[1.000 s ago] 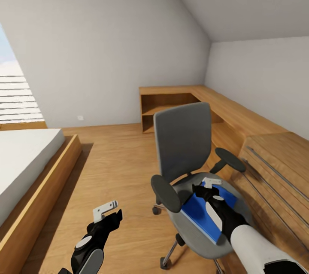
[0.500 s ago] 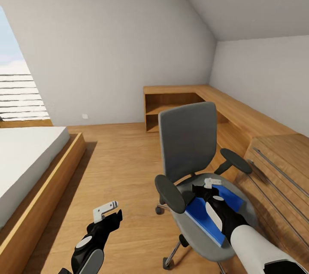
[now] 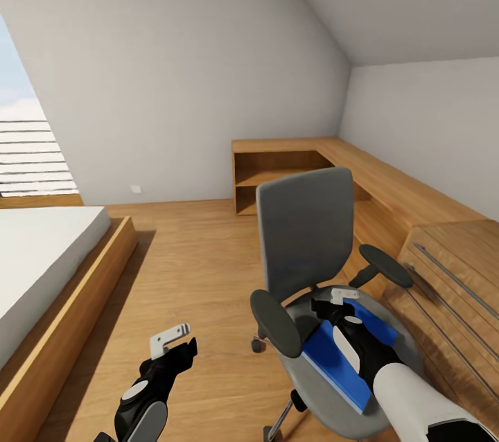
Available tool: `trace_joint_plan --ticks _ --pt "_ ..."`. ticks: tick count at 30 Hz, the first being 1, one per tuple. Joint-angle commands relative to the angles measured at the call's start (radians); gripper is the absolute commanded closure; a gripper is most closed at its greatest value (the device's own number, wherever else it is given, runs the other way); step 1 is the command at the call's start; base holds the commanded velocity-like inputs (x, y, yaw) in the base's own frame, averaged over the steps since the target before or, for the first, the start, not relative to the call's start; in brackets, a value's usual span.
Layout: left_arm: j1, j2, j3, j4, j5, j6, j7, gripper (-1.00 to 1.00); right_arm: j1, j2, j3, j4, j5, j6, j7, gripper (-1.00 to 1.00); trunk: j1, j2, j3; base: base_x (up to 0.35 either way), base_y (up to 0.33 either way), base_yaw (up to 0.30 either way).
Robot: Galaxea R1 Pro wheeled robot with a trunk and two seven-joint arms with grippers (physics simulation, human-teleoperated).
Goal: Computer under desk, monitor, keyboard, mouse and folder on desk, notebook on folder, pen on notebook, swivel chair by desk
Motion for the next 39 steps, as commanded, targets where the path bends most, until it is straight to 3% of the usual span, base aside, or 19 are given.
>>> trace_joint_plan --ticks 1,4,33,39 --pt "-0.001 0.001 -0.002 -0.003 0.005 0.002 0.008 -1.0 0.0 -0.001 0.009 -0.002 -0.009 0.007 -0.009 -1.0 0.0 0.0 -0.001 0.004 0.0 0.0" --pt "-0.001 0.0 -0.002 -0.006 0.005 0.001 0.009 -1.0 0.0 0.0 0.01 -0.004 -0.009 0.053 -0.012 -1.0 0.008 -0.014 -0.007 0.002 0.0 0.0" --pt "-0.001 0.0 -0.003 -0.005 0.005 0.003 0.009 -1.0 0.0 0.005 0.012 -0.004 -0.008 0.089 -0.069 -1.0 0.119 -0.217 -0.098 0.0 0.0 0.0" --pt "-0.001 0.0 -0.002 -0.003 0.005 0.003 0.009 -1.0 0.0 0.004 0.012 -0.004 -0.008 0.101 -0.07 -1.0 0.119 -0.217 -0.098 0.0 0.0 0.0"
